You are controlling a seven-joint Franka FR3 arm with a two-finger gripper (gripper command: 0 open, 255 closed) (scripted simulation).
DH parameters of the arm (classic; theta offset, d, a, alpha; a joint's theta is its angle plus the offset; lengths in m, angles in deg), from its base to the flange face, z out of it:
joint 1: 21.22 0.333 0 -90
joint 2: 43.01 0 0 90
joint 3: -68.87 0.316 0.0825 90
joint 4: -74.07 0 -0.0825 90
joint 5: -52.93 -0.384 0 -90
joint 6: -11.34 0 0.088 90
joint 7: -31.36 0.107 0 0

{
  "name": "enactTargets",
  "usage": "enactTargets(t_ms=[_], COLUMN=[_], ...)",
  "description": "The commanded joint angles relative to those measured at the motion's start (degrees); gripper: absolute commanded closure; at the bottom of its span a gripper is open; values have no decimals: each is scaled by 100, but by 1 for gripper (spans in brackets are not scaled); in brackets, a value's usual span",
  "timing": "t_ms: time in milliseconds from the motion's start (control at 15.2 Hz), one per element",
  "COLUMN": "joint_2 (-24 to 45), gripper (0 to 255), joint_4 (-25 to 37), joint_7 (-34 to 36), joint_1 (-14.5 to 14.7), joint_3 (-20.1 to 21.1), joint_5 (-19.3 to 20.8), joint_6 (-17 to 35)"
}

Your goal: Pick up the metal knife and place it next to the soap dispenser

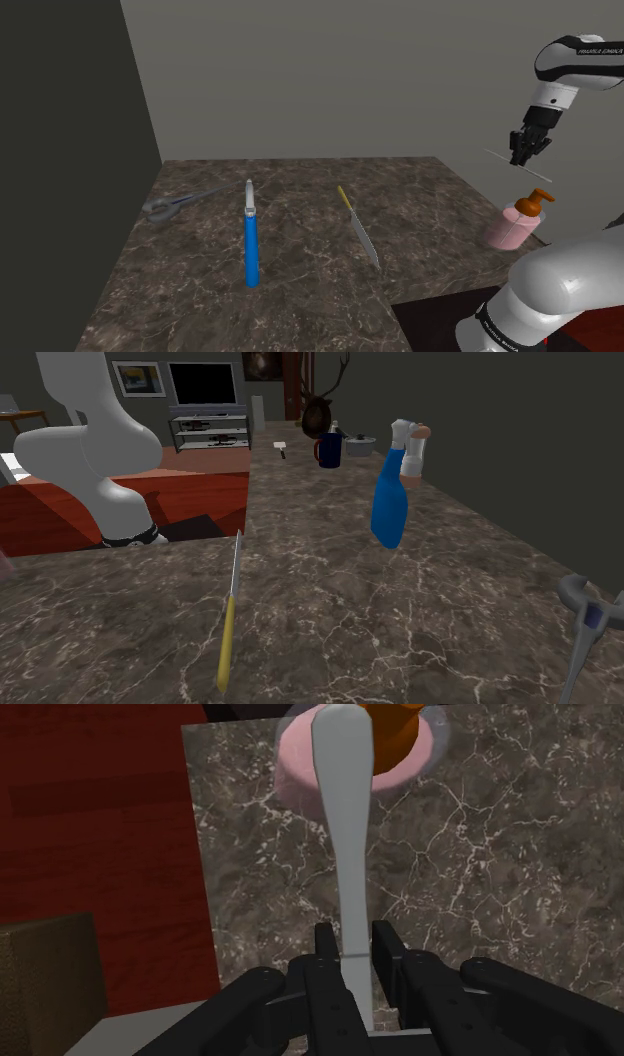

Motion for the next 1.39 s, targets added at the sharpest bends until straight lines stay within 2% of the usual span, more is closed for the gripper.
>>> enactTargets(t_ms=[0, 1320], joint_2=[17, 302], gripper=[255, 255], joint_4=[-137, -1447], joint_7=[-15, -113], joint_1=[-7, -35], joint_3=[-37, -367], joint_5=[12, 81], joint_6=[157, 1736])
